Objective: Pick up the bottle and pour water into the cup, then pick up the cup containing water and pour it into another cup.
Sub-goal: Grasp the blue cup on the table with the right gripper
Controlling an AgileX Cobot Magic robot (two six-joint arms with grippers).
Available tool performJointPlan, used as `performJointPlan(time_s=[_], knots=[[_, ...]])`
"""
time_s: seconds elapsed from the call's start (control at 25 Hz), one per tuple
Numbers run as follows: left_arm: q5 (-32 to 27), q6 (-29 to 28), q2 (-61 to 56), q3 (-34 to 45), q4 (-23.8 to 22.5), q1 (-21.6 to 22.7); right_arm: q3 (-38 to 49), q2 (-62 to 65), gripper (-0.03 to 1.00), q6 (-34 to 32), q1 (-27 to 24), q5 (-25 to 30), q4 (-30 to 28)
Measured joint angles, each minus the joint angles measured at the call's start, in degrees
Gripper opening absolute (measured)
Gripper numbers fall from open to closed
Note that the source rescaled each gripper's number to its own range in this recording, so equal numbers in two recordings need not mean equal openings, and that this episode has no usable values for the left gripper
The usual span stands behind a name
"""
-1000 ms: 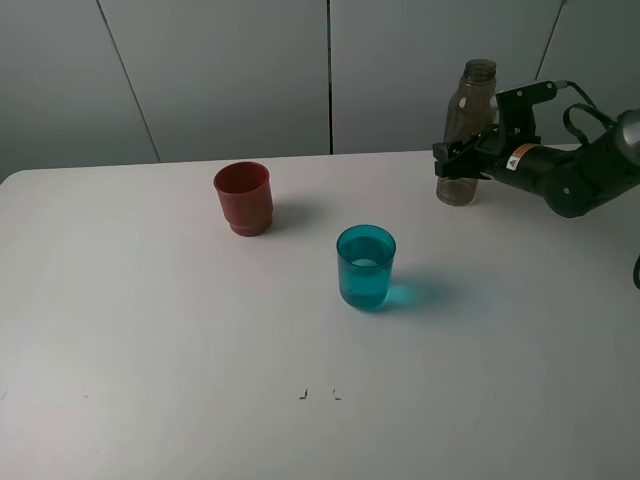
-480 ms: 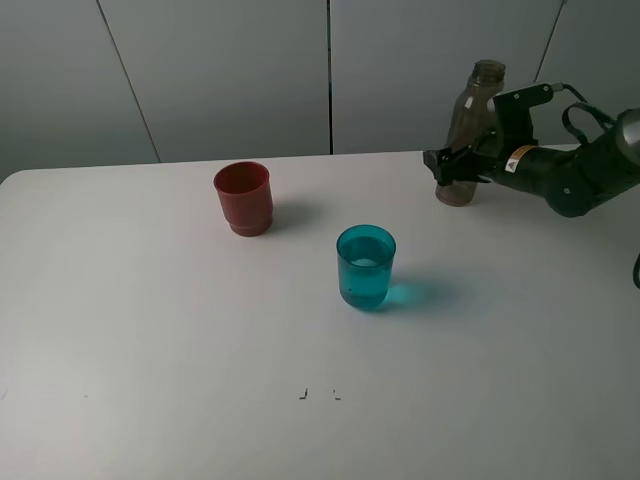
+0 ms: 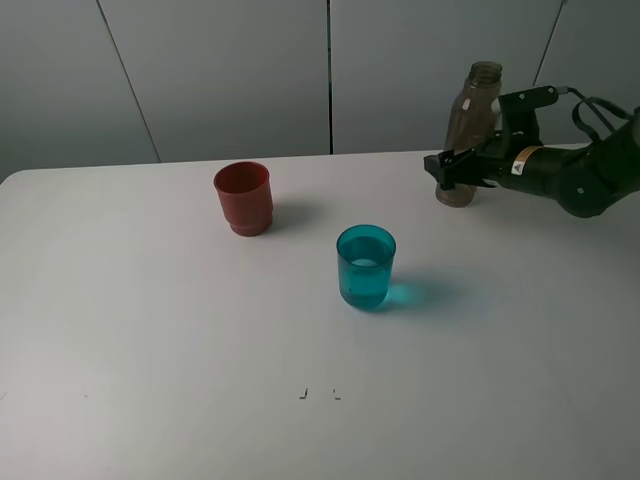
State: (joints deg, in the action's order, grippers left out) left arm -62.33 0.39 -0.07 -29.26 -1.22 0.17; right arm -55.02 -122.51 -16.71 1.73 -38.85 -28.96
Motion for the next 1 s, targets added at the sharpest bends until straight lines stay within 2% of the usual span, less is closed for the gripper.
performJointPlan(time_s=[0.48,1.0], knots=[[0.0,0.0,0.0,0.0,0.0,0.0,9.06,7.91,1.0,2.56,0.0,0.71,0.0],[0.0,0.0,0.0,0.0,0.0,0.0,19.24,19.36,1.0,2.68,0.0,7.85,0.0]])
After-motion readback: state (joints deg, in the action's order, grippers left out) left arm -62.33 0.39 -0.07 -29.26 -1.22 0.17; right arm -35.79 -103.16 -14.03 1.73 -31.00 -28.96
